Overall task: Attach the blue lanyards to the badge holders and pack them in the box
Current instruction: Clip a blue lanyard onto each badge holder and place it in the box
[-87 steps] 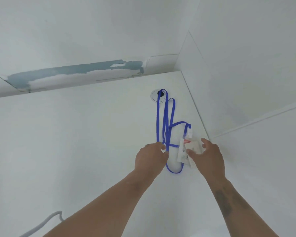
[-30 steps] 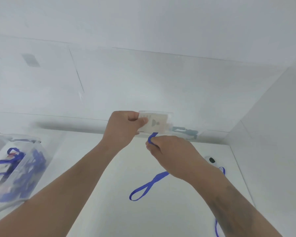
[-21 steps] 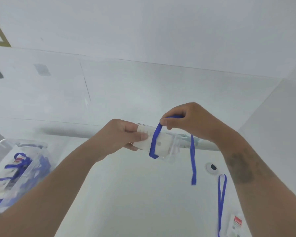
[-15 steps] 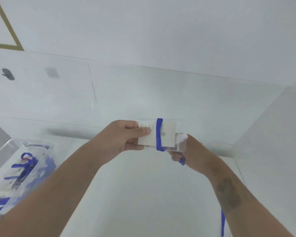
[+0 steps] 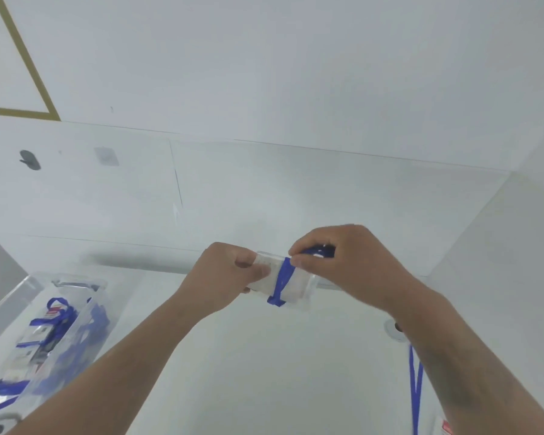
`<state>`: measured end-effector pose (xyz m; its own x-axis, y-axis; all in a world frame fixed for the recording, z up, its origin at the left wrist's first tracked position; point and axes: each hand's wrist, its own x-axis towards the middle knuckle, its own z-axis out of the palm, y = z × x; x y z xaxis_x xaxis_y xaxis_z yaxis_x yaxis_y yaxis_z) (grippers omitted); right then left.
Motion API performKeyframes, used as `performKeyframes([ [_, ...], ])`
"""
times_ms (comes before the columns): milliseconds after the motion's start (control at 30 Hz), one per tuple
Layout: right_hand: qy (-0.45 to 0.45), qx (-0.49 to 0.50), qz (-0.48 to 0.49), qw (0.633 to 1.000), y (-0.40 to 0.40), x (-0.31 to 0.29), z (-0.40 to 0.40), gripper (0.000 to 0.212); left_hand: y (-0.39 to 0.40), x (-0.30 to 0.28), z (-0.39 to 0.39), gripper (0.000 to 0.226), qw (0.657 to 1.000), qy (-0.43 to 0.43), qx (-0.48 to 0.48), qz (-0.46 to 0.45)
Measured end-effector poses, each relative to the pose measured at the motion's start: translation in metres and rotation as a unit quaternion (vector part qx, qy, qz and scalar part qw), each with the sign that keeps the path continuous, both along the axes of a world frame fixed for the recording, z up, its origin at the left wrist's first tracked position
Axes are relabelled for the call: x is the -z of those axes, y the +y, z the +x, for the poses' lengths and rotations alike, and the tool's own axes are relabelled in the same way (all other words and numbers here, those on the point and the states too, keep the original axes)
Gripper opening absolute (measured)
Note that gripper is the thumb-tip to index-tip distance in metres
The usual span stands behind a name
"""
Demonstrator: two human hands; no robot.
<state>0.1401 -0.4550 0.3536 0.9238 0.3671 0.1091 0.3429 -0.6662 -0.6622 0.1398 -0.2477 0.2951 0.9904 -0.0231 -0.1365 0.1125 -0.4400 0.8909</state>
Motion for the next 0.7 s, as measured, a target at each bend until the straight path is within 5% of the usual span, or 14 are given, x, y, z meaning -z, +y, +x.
performKeyframes([
  [167,0.164,0.06,0.268,0.948,-0.01,0.007,0.026,0.004,0.001,-0.019,-0.007,0.009,0.984,0.045,0.06,-0.159],
  [300,0.269,0.067,0.39,0.878,0.003,0.041,0.018,0.041,-0.002,-0.026,-0.008,0.014,0.953,0.065,0.034,-0.294],
  [400,0.22,0.086,0.273,0.933,0.019,0.053,-0.006,0.039,-0.002,-0.022,0.0,0.011,0.952,0.047,-0.038,-0.299],
  [533,0.088,0.027,0.034,0.995,0.024,0.054,-0.029,0.024,-0.001,-0.007,0.009,0.032,0.977,-0.016,-0.126,-0.172],
  [633,-0.029,0.0,-0.161,0.987,0.019,0.038,-0.032,0.023,-0.001,-0.004,0.007,0.017,0.986,-0.035,-0.123,-0.11],
  [700,-0.069,0.012,-0.164,0.984,0.015,0.022,-0.028,0.017,-0.001,-0.002,0.003,0.01,0.993,-0.028,-0.084,-0.083],
])
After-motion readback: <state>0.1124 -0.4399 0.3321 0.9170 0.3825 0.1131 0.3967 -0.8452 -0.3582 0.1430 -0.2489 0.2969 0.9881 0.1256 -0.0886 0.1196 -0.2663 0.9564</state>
